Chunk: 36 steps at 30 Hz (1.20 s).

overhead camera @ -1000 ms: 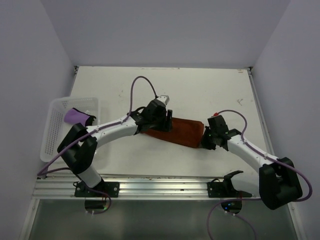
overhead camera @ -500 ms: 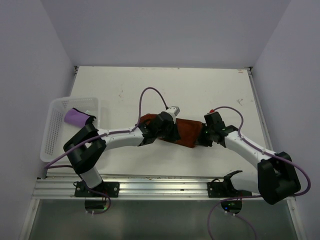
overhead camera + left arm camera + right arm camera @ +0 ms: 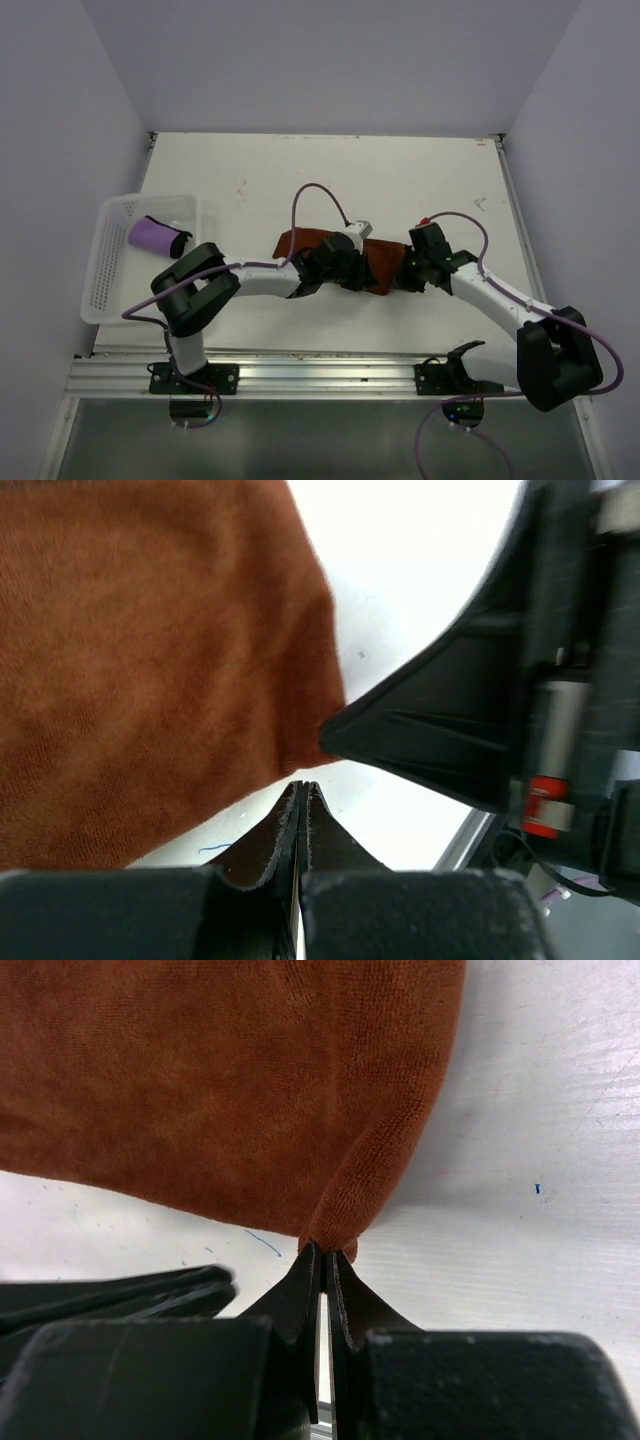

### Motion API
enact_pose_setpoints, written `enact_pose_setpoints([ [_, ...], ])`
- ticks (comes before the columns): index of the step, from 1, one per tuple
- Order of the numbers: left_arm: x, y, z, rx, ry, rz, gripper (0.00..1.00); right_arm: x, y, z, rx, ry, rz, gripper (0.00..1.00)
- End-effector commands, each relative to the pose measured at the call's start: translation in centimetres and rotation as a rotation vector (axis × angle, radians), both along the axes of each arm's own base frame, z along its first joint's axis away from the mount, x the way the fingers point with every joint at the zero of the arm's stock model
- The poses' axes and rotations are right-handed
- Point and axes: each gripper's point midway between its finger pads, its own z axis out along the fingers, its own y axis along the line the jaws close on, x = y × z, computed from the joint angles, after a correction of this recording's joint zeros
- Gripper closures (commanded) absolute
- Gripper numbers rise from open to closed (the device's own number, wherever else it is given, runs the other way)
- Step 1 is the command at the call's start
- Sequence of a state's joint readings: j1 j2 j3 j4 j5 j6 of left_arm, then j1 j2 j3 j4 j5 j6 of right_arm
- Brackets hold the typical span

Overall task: Roll the towels
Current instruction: Roll the towel

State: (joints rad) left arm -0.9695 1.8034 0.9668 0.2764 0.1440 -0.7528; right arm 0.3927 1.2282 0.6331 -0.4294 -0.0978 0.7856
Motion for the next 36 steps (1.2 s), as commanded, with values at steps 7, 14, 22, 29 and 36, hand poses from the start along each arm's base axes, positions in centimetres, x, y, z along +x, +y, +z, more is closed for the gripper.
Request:
enact_pose_setpoints([
  [7, 0.3, -1.0, -2.3, -0.024, 0.025, 0.032, 1.0, 2.0, 1.5, 3.0, 0.057, -0.081, 0.01, 1.0],
  [14, 0.1, -1.5, -2.9, -0.026, 0.028, 0.03, 1.0, 1.9, 2.5, 3.0, 0.078, -0.075, 0.034, 1.0],
  [22, -0.9, -1.5, -3.9, -0.005, 0.038, 0.027, 1.0, 2.1, 4.2, 2.7, 0.106, -0.069, 0.077, 1.0],
  [29, -2.1, -0.3, -4.8, 0.031, 0.04, 0.056, 1.0, 2.1, 6.0, 1.6, 0.124, -0.045, 0.104, 1.0],
  [36, -2.5, 1.4, -5.3, 0.053, 0.045, 0.092, 1.0, 1.4, 6.6, -0.2, 0.112, 0.0, 0.121, 1.0],
])
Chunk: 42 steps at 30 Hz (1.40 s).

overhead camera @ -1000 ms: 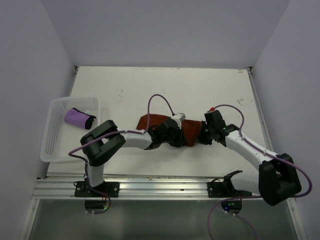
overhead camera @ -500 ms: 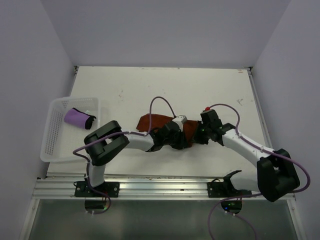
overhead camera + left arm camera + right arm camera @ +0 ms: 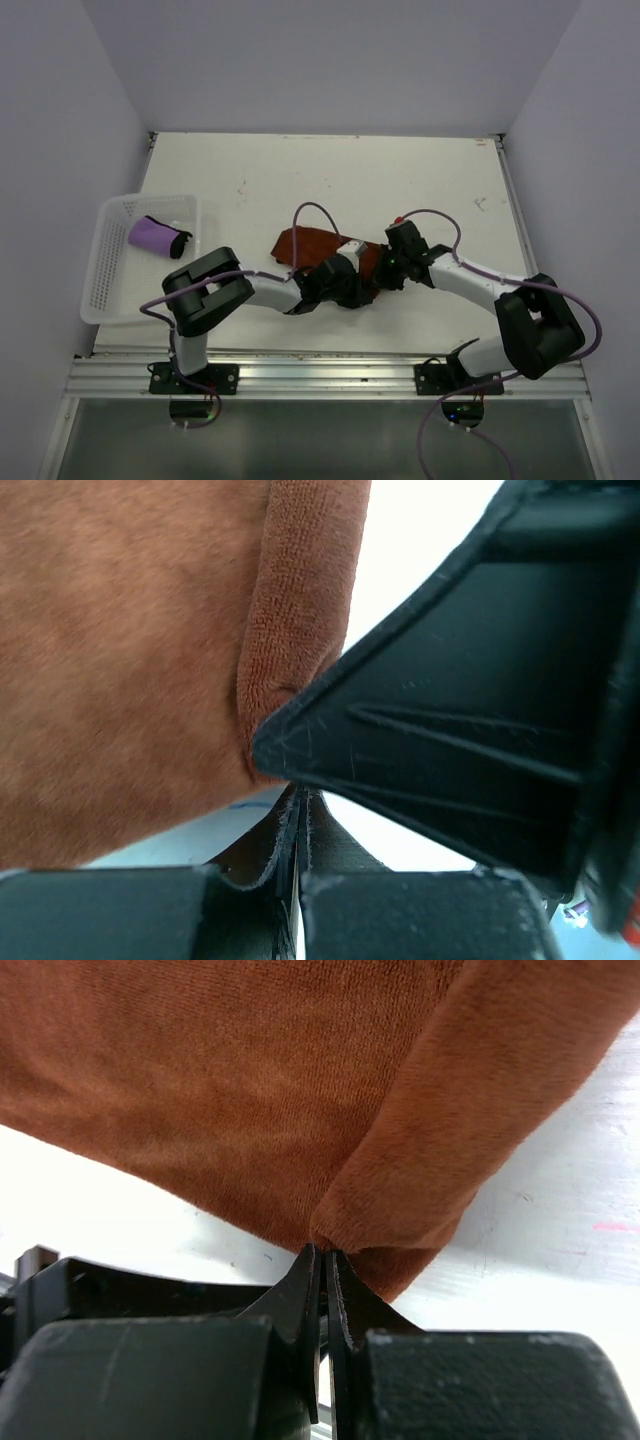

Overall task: Roll the towels
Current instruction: Roll the towel

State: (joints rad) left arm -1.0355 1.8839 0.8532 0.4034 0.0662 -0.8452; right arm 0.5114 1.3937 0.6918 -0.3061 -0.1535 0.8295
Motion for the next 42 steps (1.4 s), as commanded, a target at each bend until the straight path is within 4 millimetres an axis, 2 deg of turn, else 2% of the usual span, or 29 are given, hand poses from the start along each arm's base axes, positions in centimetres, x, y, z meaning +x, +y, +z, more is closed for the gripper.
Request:
enact_pose_setpoints([
  [1, 0.2, 1.1, 0.3, 0.012, -0.025, 0.044, 1.0, 0.6, 1.4, 0.2, 0.038, -0.007, 0.013, 1.0],
  [8, 0.4, 3.5, 1.4, 0.026, -0.057, 0.121, 1.0, -0.1, 1.0, -1.5, -0.006, 0.024, 0.026, 1.0],
  [9, 0.5, 3.7, 2.4, 0.009, -0.069, 0.131, 1.0, -0.2, 1.0, -1.7, -0.008, 0.025, 0.03, 1.0],
  [11, 0.6, 4.8, 2.4, 0.03, -0.076, 0.166, 1.0, -0.3, 0.9, -2.1, -0.02, 0.029, 0.037, 1.0],
  [12, 0.8, 5.1, 3.5, 0.013, -0.091, 0.183, 1.0, -0.3, 0.9, -2.2, -0.026, 0.031, 0.039, 1.0],
  [14, 1.1, 6.1, 3.8, 0.032, -0.104, 0.219, 1.0, -0.4, 0.9, -2.4, -0.036, 0.027, 0.048, 1.0],
  [17, 1.7, 6.4, 5.4, 0.021, -0.139, 0.248, 1.0, -0.7, 0.5, -3.0, -0.064, 0.032, 0.055, 1.0],
  [20, 2.3, 5.6, 6.6, -0.012, -0.149, 0.236, 1.0, -0.9, 0.3, -3.5, -0.069, 0.039, 0.049, 0.99],
  [24, 3.1, 4.3, 7.1, -0.045, -0.141, 0.216, 1.0, -1.3, -0.3, -4.0, -0.088, 0.038, 0.036, 0.86],
  [25, 3.5, 4.4, 7.1, -0.047, -0.137, 0.22, 1.0, -1.3, -0.4, -4.0, -0.09, 0.031, 0.033, 0.8],
  [27, 3.8, 4.2, 7.0, -0.055, -0.126, 0.216, 1.0, -1.4, -0.6, -4.0, -0.088, 0.014, 0.032, 0.77],
  [28, 4.4, 4.3, 7.2, -0.063, -0.127, 0.227, 1.0, -1.2, -0.6, -3.7, -0.081, -0.014, 0.028, 0.71],
  [32, 5.8, 4.5, 7.1, -0.067, -0.108, 0.228, 1.0, -0.8, -1.3, -3.6, -0.074, -0.12, 0.018, 0.59],
  [37, 8.4, 5.5, 7.1, -0.069, -0.099, 0.261, 1.0, -0.4, -1.3, -3.6, -0.054, -0.192, 0.03, 0.55],
  [42, 9.4, 5.7, 8.2, -0.085, -0.136, 0.256, 1.0, -0.2, -1.4, -3.2, -0.032, -0.235, -0.001, 0.42],
])
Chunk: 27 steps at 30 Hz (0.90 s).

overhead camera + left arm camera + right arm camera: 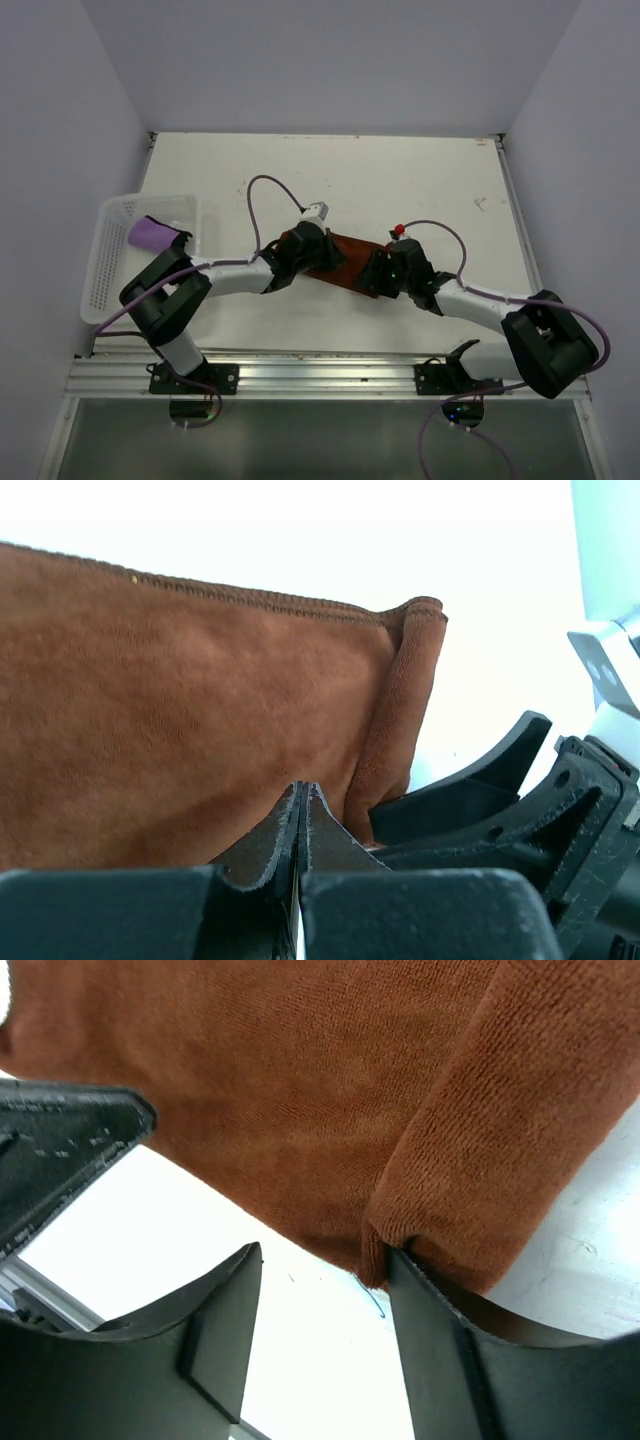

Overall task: Roll the towels
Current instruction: Roll the towel

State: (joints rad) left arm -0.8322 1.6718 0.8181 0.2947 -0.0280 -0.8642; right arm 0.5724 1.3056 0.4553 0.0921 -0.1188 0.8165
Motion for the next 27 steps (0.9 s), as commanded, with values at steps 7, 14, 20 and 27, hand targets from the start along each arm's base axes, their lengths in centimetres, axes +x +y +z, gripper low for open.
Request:
enact_pose_setpoints([
  [7, 2.9, -3.3, 3.4, -0.121, -0.072, -0.187, 1.0, 0.1, -3.1, -1.9, -0.098, -0.152, -0.048, 0.37],
  [14, 6.6, -5.6, 6.5, -0.201, -0.119, -0.365, 1.0, -0.4, -3.2, -2.2, -0.15, -0.217, 0.051, 0.37],
  [20, 4.6, -8.4, 6.9, -0.323, -0.099, -0.585, 0.93, -0.1, -2.6, -2.1, -0.189, -0.239, 0.115, 0.37],
  [27, 2.1, -9.3, 2.3, -0.274, -0.008, -0.661, 0.69, -0.2, -2.3, -2.4, -0.186, -0.237, 0.129, 0.37],
])
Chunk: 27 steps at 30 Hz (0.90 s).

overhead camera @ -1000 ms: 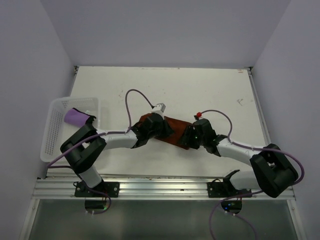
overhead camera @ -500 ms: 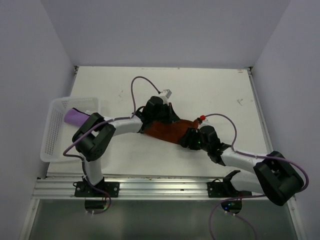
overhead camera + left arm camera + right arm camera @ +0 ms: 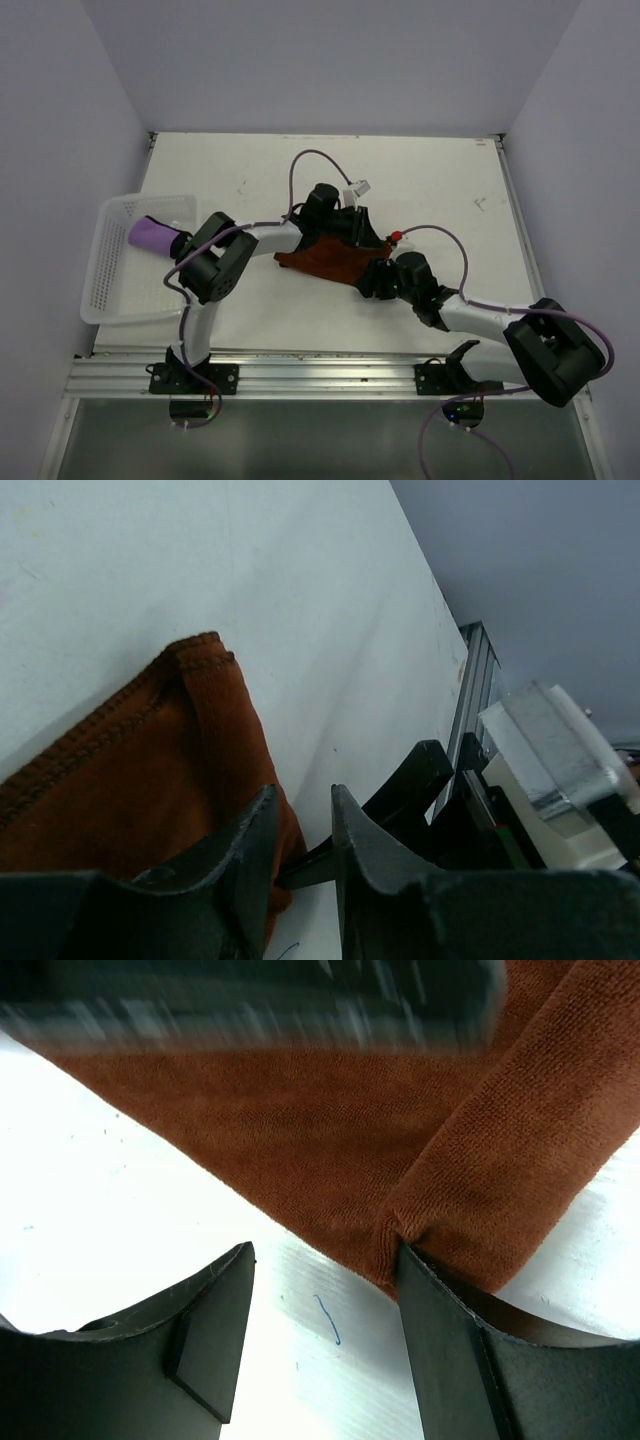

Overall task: Roll the towels
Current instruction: Roll the towel

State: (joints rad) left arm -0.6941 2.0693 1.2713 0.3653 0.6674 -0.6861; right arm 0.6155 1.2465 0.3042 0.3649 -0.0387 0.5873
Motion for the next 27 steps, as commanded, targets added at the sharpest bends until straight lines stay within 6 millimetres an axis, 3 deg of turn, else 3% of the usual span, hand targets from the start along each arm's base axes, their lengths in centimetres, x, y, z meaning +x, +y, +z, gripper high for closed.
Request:
enact_pose_setpoints([
  [1, -1.9, -1.1, -0.4, -0.028, 0.001, -0.114, 0.66, -0.6, -1.6, -2.5, -0.11, 0.045, -0.011, 0.37],
  [6, -2.3, -1.8, -0.8, -0.056, 0.01, -0.13, 0.6, -0.6, -1.4, -2.5, -0.111, 0.046, -0.002, 0.38],
  [11, -1.0, -1.7, -2.2, 0.022, -0.005, -0.075, 0.53, -0.6, -1.5, -2.5, -0.11, 0.043, -0.003, 0.38],
  [15, -0.4, -1.7, -2.3, 0.037, -0.024, -0.058, 0.49, -0.6, -1.4, -2.6, -0.112, 0.045, 0.001, 0.38],
  [18, -0.5, -2.2, -1.4, -0.003, -0.019, -0.069, 0.5, -0.6, -1.3, -2.8, -0.117, 0.052, 0.001, 0.38],
  [21, -0.7, -2.7, -0.5, -0.053, -0.009, -0.083, 0.57, -0.5, -1.3, -2.9, -0.119, 0.055, 0.001, 0.38],
  [27, -1.8, -3.5, -0.9, -0.09, 0.051, -0.114, 0.61, -0.5, -1.2, -2.9, -0.12, 0.056, 0.001, 0.38],
])
